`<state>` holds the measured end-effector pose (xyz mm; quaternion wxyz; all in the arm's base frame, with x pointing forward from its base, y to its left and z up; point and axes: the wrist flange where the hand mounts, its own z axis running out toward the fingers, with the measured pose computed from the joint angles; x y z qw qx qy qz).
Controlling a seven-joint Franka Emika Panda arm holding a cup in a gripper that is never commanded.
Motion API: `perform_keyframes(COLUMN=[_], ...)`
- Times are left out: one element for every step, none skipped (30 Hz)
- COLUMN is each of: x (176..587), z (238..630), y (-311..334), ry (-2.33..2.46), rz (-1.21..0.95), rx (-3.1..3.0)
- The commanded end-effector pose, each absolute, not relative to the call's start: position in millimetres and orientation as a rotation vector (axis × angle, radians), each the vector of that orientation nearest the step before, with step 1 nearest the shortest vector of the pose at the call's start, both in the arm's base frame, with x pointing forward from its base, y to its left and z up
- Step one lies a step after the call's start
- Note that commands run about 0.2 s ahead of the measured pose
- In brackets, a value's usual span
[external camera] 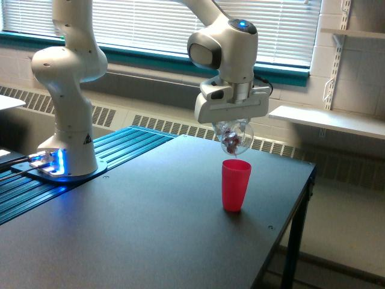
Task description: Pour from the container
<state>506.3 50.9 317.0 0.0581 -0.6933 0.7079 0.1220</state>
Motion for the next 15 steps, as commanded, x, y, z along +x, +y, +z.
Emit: perform_keyframes(x=[507.5, 507.0, 506.3, 505.9, 505.7, 505.4, 505.5, 505.6, 506.0, 506.5, 506.9, 507.1, 506.9, 506.7, 506.4], z=[317.6, 315.8, 313.3, 311.8, 310.1, 308.4, 307.0, 306.2, 305.5, 304.9, 303.9, 303.4, 302.3, 301.0, 299.6], y=[60.0, 60.5, 61.1, 61.3, 61.2, 61.4, 62.3, 63.0, 63.8, 64.5, 65.6, 66.1, 66.8, 67.4, 67.9], ry=[2.119, 2.121, 2.122, 2.126, 2.131, 2.135, 2.136, 2.135, 2.134, 2.133, 2.131, 2.131, 2.131, 2.133, 2.134], rz=[0.395, 0.402, 0.406, 0.41, 0.417, 0.421, 0.421, 0.423, 0.424, 0.423, 0.422, 0.424, 0.429, 0.433, 0.438], rx=[-2.125, -2.125, -2.13, -2.13, -2.125, -2.126, -2.132, -2.133, -2.134, -2.138, -2.144, -2.142, -2.143, -2.144, -2.142])
